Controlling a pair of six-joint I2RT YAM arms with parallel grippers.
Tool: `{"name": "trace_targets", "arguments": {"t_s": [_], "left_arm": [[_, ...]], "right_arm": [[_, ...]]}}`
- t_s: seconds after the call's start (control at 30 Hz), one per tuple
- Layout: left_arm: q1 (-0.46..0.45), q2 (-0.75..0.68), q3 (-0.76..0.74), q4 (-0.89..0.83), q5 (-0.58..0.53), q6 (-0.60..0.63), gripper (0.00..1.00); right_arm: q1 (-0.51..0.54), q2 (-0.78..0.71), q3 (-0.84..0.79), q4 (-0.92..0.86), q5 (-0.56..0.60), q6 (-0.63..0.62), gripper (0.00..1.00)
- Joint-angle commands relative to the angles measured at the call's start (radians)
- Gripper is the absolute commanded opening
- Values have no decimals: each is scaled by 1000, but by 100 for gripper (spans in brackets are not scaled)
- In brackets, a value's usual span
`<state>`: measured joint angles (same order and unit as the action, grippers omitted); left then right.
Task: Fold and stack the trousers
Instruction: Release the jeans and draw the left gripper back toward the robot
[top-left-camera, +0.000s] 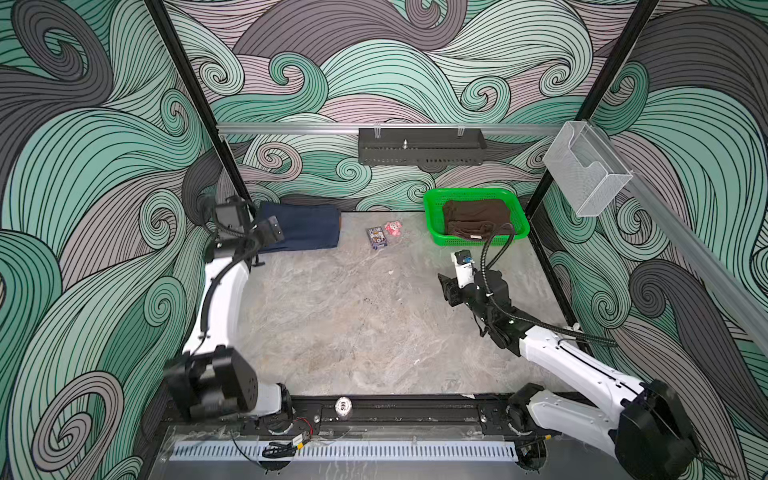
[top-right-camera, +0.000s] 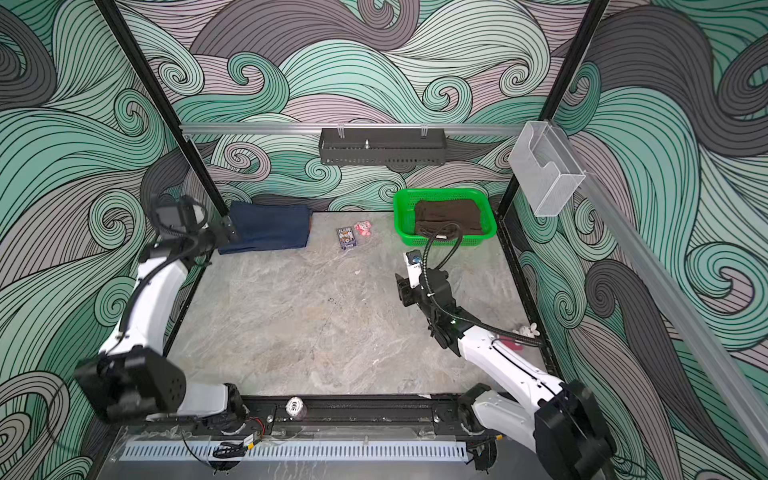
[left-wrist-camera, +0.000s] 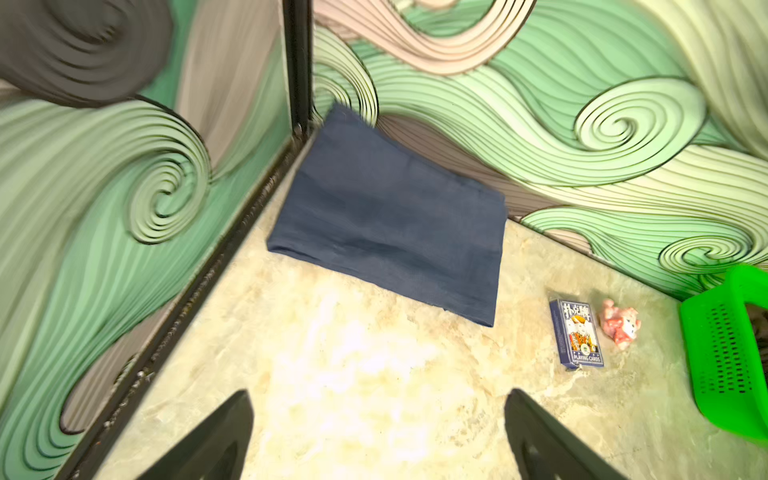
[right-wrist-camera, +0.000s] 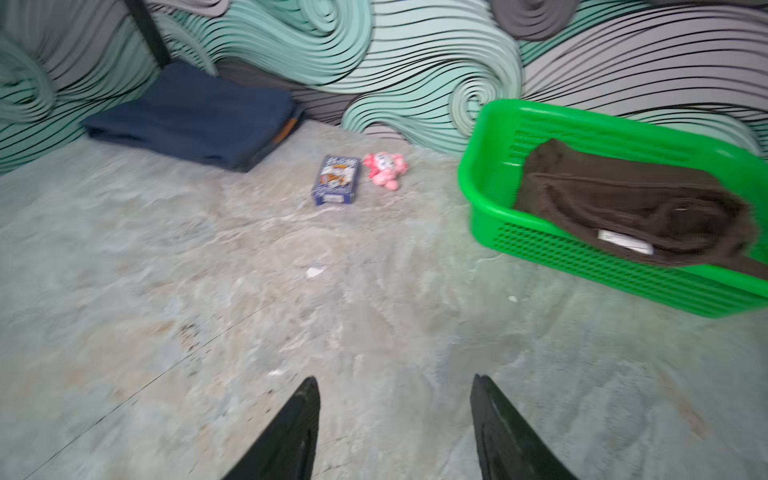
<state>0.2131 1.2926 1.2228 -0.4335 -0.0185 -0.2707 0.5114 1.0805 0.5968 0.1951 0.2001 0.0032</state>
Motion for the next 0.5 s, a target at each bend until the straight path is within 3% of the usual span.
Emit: {"name": "trace_targets", "arguments": {"t_s": [0.0,0.23,0.47], "left_arm": [[3,-88,-211,256,-87,-7,97],[0,-237,-480,354,-168,-179,96],[-9,-254,-642,468,-245,-220,96]], "right_arm": [[-60,-27,-39,85,187,6,62],[-150,-21,-163,297,402,-20,74],[-276,-81,-253,340,331,-25,80]]}}
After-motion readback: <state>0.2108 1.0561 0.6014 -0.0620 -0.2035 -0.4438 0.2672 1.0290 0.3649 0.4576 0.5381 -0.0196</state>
